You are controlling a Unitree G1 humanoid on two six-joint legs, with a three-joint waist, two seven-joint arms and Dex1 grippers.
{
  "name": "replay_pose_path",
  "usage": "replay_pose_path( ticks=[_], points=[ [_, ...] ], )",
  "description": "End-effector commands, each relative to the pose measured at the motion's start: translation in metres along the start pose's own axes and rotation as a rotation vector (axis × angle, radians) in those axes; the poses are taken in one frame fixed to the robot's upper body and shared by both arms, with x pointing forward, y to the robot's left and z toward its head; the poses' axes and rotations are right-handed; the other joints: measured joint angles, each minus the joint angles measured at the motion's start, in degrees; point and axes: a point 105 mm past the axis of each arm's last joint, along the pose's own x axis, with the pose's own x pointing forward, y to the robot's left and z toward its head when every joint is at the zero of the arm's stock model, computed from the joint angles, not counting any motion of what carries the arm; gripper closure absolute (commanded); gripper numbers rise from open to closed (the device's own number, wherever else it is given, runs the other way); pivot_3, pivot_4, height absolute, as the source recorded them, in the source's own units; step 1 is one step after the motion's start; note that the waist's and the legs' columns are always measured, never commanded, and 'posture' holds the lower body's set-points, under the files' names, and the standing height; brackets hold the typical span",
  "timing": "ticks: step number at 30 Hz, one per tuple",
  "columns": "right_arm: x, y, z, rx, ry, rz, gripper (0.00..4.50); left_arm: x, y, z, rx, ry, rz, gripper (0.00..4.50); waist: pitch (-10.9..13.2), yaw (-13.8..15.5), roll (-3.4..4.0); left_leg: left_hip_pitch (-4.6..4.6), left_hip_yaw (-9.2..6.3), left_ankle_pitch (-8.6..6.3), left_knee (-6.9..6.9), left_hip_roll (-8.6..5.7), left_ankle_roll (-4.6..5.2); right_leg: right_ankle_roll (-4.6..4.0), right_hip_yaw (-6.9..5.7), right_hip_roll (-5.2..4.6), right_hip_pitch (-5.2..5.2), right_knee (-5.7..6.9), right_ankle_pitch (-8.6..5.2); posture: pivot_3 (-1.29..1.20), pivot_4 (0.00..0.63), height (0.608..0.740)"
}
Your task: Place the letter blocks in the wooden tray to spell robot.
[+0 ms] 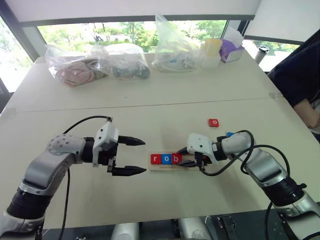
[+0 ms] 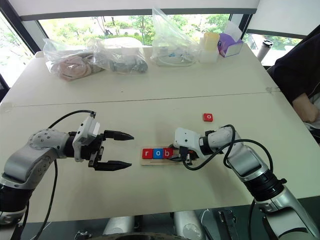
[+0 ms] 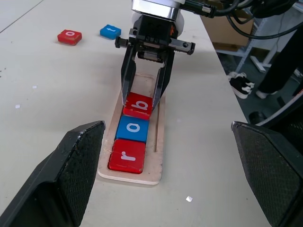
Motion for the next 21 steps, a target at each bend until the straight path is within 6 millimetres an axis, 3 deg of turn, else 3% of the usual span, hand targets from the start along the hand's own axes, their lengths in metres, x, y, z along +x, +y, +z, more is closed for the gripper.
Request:
replay_pose_path(
  ticks=[1, 4, 9, 11, 17, 21],
  points=[
    [-0.001, -0.002, 0.009, -0.037, -0.017, 0.002, 3.37, 0.002, -0.003, 0.007, 0.037, -0.013, -0.01, 0.0, 0.0, 0.0, 0.0, 0.0, 0.0, 0.0, 0.0, 0.0, 0.0, 0.0, 0.0, 0.0, 0.0, 0.0, 0.0, 0.0, 0.15, 0.74],
    [-0.001, -0.002, 0.009, -0.039, -0.017, 0.004, 3.37, 0.003, -0.003, 0.007, 0.038, -0.014, -0.008, 0.0, 0.0, 0.0, 0.0, 0.0, 0.0, 0.0, 0.0, 0.0, 0.0, 0.0, 0.0, 0.0, 0.0, 0.0, 0.0, 0.0, 0.15, 0.74],
    [0.0, -0.001, 0.01, -0.04, -0.016, 0.007, 0.81, 0.003, -0.003, 0.007, 0.041, -0.016, -0.005, 0.0, 0.0, 0.0, 0.0, 0.0, 0.0, 0.0, 0.0, 0.0, 0.0, 0.0, 0.0, 0.0, 0.0, 0.01, 0.0, 0.0, 0.15, 0.74],
    [-0.001, -0.002, 0.01, -0.041, -0.014, 0.008, 0.07, 0.004, -0.002, 0.007, 0.042, -0.016, -0.005, 0.0, 0.0, 0.0, 0.0, 0.0, 0.0, 0.0, 0.0, 0.0, 0.0, 0.0, 0.0, 0.0, 0.0, 0.01, 0.0, 0.0, 0.15, 0.74],
    [-0.008, -0.013, 0.026, -0.036, -0.077, -0.054, 0.07, 0.005, -0.002, 0.007, 0.041, -0.02, -0.005, 0.0, 0.0, -0.06, 0.0, 0.01, 0.0, 0.0, 0.01, 0.0, 0.0, 0.0, 0.0, 0.0, 0.0, 0.03, 0.0, 0.0, 0.15, 0.74],
    [-0.03, -0.045, 0.043, 0.035, -0.172, -0.281, 0.07, 0.005, -0.002, 0.007, 0.041, -0.022, -0.006, 0.0, 0.0, -0.01, 0.0, 0.03, -0.01, 0.0, 0.03, 0.0, 0.0, 0.01, 0.0, 0.0, 0.0, 0.13, 0.0, 0.0, 0.15, 0.74]
  ],
)
